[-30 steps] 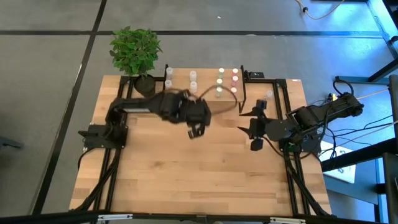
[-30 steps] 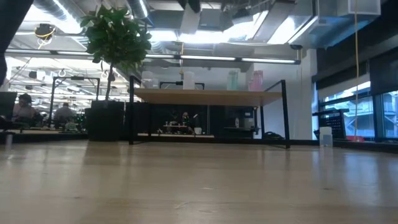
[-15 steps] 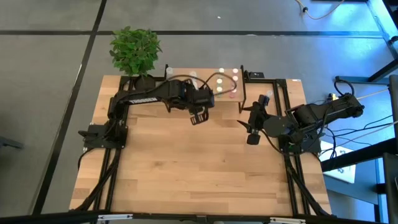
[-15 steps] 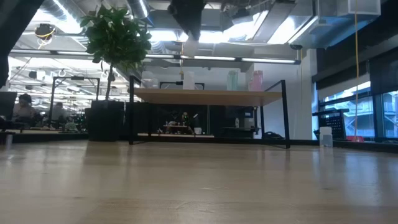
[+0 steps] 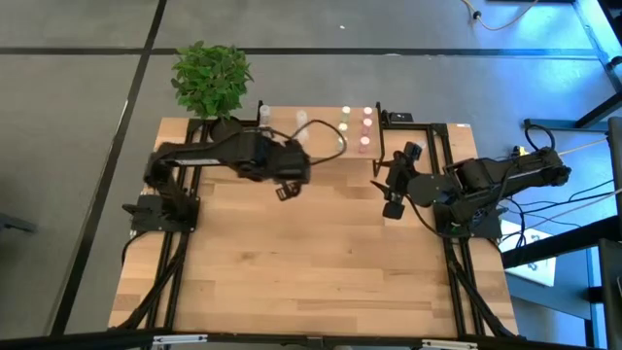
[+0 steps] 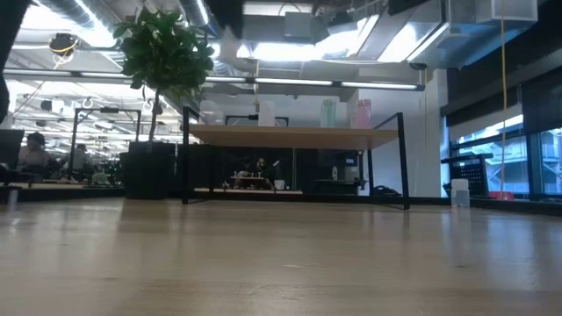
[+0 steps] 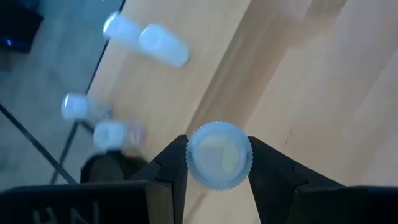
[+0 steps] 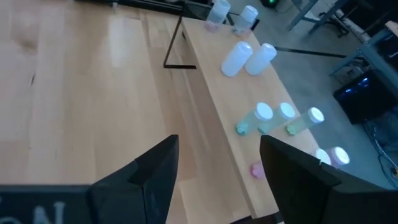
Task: Pick and place medicine bottles onto shelf by color
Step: Put the white pill bottle on the shelf aligned with the other white pill bottles
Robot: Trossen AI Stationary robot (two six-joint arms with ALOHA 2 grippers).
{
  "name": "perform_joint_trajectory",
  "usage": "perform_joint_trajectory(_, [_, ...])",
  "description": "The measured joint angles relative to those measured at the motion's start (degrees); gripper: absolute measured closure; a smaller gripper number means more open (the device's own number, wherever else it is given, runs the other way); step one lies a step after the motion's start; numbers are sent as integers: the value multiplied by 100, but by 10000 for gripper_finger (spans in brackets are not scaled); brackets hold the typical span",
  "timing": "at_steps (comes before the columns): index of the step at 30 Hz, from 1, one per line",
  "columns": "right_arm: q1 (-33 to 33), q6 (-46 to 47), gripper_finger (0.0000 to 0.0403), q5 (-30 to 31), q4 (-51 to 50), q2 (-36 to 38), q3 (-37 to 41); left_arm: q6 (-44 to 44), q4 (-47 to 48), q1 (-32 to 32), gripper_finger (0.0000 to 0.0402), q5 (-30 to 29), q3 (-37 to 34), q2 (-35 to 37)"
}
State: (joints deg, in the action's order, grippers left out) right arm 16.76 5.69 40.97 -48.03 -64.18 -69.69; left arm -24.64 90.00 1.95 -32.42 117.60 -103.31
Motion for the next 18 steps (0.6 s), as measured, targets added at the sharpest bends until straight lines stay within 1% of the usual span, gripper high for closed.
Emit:
perform_joint_trajectory(4, [-45,-8,176,-58,-17,0,0,-542,-169,118,280,-20,-812,693])
perform_joint_trajectory(8, [-115,-9,176,-54,-14,0,0,-610,-999,268,280,-9,-1688,1146])
perform_joint_trajectory(11, [-188,5,176,-52,-10,0,0,-312,-1771,248,280,9,-2307,1376])
perform_joint_trajectory(13, [-236,7,176,-54,31,0,0,-4,-2227,165,280,68,-2573,1411])
perform_joint_trajectory(18, [-305,17,176,-54,29,0,0,1000,-3265,-233,280,534,-2728,1396])
